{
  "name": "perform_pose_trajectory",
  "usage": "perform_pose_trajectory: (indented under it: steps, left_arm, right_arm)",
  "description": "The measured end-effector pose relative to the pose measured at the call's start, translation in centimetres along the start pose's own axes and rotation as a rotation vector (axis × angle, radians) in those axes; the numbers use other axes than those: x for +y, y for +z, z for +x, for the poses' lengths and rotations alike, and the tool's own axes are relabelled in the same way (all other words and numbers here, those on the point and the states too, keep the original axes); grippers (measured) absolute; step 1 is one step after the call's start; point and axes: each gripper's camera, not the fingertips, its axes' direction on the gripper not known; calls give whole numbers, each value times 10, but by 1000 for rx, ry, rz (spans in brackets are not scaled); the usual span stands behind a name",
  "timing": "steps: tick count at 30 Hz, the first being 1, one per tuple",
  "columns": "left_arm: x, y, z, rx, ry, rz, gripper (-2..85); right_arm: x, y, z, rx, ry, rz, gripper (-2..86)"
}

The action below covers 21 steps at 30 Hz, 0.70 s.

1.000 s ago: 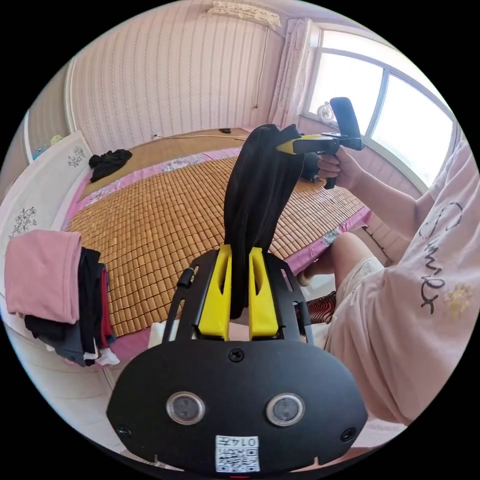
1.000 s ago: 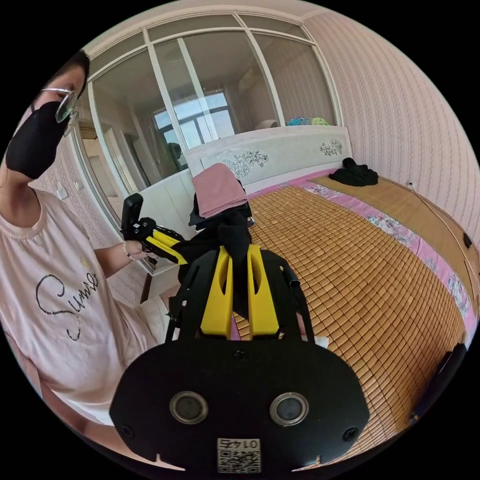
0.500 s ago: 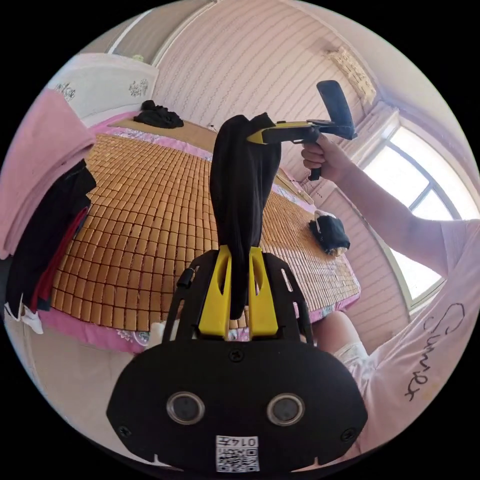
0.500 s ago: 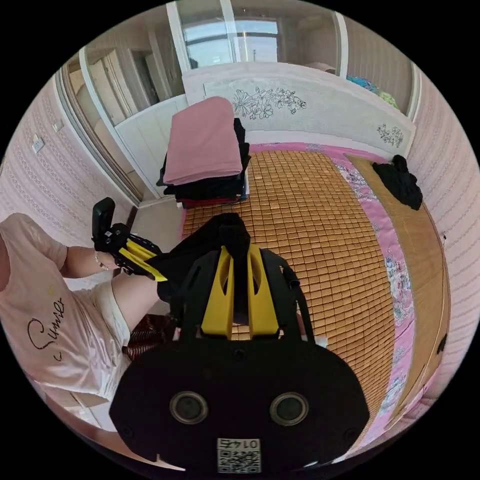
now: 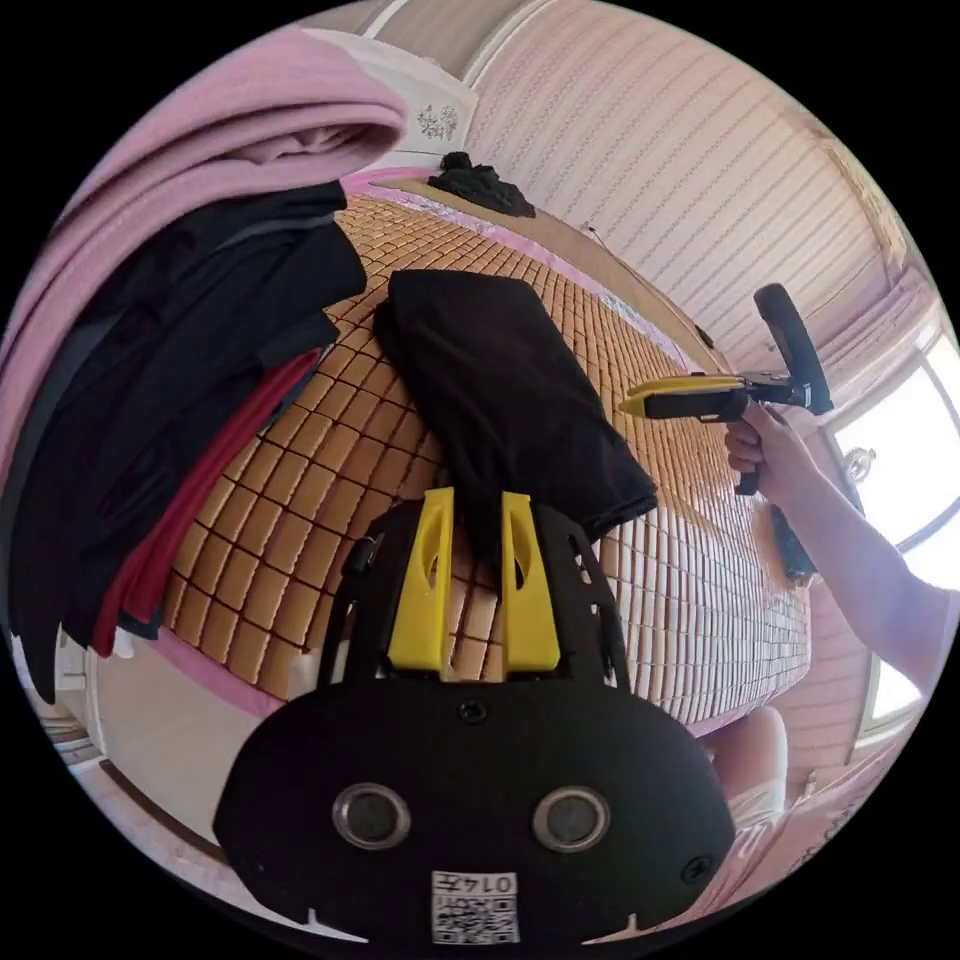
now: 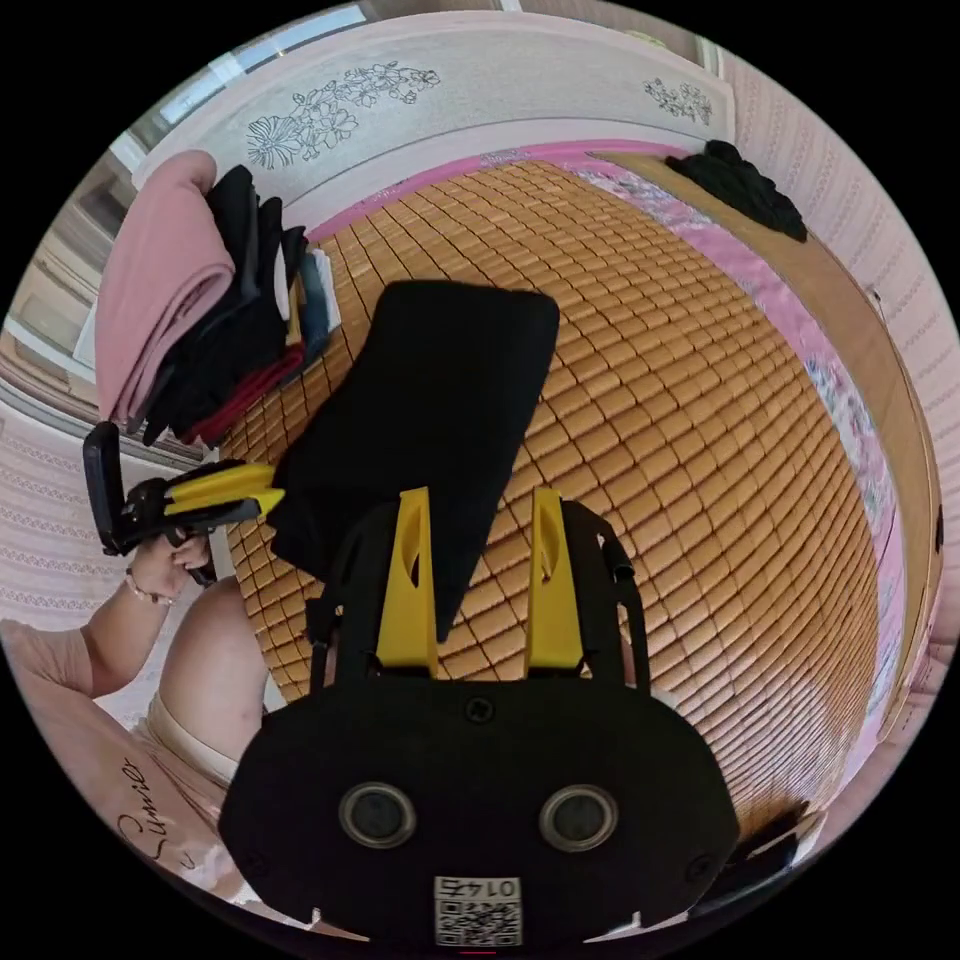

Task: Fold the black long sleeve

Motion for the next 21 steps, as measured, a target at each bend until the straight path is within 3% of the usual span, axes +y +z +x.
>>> perform_pose_trajectory:
  steps: [4,8,12,16,21]
  left_arm:
    - [9,8,57,-90,239,-59,103]
    - [10,42,119,-208,443,-117,108]
    - [-4,77,134,-195,395,-195,99]
    - [-25,94,145,-154,366,-198,68]
    - [-57,117,160,-146,379,-189,36]
  right_arm:
    - [66,20,13,-155,154,-17,139]
    - [75,17,10,-151,195,43,135]
    - [67,19,8,-113,210,30,119]
    - [55,8,2,-44,148,96,19]
    - [17,20,6,-24,76,65,7]
